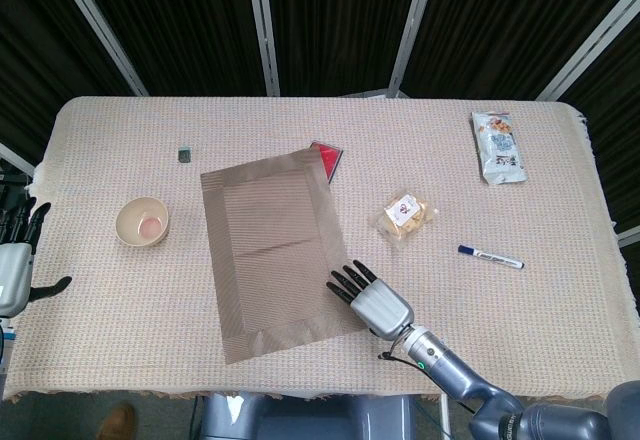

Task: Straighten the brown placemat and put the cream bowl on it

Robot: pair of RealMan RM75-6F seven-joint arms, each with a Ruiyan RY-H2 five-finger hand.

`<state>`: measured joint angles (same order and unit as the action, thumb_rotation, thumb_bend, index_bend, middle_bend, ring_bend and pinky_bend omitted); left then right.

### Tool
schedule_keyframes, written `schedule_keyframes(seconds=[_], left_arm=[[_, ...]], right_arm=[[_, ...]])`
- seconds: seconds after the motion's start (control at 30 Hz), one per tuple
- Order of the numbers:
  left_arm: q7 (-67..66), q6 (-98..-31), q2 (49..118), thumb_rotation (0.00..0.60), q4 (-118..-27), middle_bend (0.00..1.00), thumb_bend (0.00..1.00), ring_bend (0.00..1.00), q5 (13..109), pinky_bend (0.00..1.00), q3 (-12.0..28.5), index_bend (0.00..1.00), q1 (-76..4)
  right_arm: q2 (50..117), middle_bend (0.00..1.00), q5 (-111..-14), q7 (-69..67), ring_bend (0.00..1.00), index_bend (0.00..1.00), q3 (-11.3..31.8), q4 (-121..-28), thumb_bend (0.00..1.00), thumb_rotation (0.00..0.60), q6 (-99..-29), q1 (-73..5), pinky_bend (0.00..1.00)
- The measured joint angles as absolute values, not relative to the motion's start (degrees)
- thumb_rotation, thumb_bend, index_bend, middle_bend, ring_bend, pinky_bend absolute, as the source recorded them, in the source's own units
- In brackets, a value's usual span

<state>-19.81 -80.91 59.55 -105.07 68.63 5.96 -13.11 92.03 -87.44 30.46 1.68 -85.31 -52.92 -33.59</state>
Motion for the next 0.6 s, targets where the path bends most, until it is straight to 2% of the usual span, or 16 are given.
schedule_keyframes(seconds=[0.6], left_arm=[[-20.5, -80.8, 59.9, 0.600, -104.8, 0.00, 0.00, 0.00, 68.6, 0.00, 6.2, 0.00, -12.8]], right_arm=[[94.7, 0.00, -83.4, 31.3, 0.00, 0.05, 2.7, -85.5, 0.00, 0.600, -52.6, -35.0, 0.00]])
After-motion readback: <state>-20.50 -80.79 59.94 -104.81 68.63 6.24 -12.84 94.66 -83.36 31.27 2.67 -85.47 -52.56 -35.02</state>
